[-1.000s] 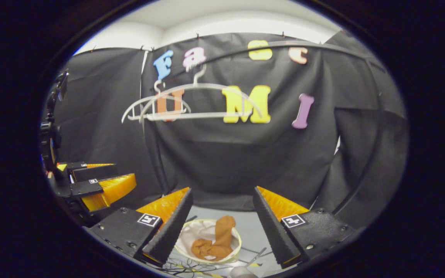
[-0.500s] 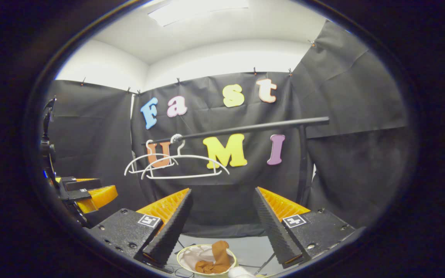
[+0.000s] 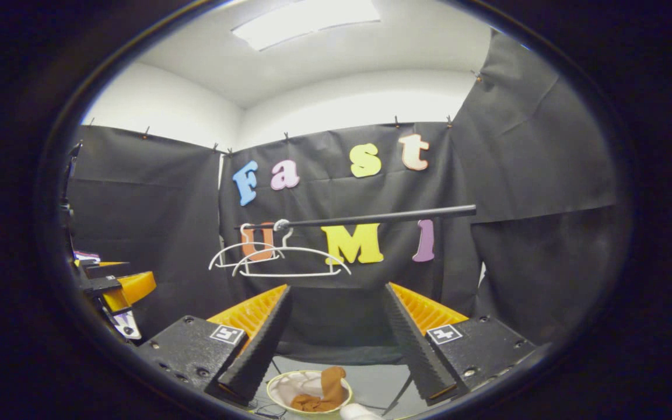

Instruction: Grasp the clothes on the hanger with both hands and then place them into the laundry hamper below.

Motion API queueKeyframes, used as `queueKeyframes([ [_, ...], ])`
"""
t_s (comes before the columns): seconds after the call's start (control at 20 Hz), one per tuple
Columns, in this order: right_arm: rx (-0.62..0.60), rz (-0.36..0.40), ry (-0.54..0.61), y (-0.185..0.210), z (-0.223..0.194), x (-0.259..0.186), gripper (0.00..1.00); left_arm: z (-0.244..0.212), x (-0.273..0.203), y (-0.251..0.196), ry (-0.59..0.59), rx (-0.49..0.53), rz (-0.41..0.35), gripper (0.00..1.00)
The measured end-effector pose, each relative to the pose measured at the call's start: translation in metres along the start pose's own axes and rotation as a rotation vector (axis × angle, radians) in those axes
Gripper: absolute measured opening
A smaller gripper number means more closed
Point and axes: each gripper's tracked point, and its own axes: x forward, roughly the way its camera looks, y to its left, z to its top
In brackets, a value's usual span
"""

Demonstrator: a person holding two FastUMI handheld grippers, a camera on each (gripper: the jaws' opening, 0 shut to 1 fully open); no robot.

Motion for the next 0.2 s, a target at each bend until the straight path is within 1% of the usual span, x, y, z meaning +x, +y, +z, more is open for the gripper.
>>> queueKeyframes([
  [0.2,0.001,0.048,0.029,0.001,-0.006,-0.007,1.00,0.003,-0.019,-0.001,0.008,-0.019,0.042,1.00],
])
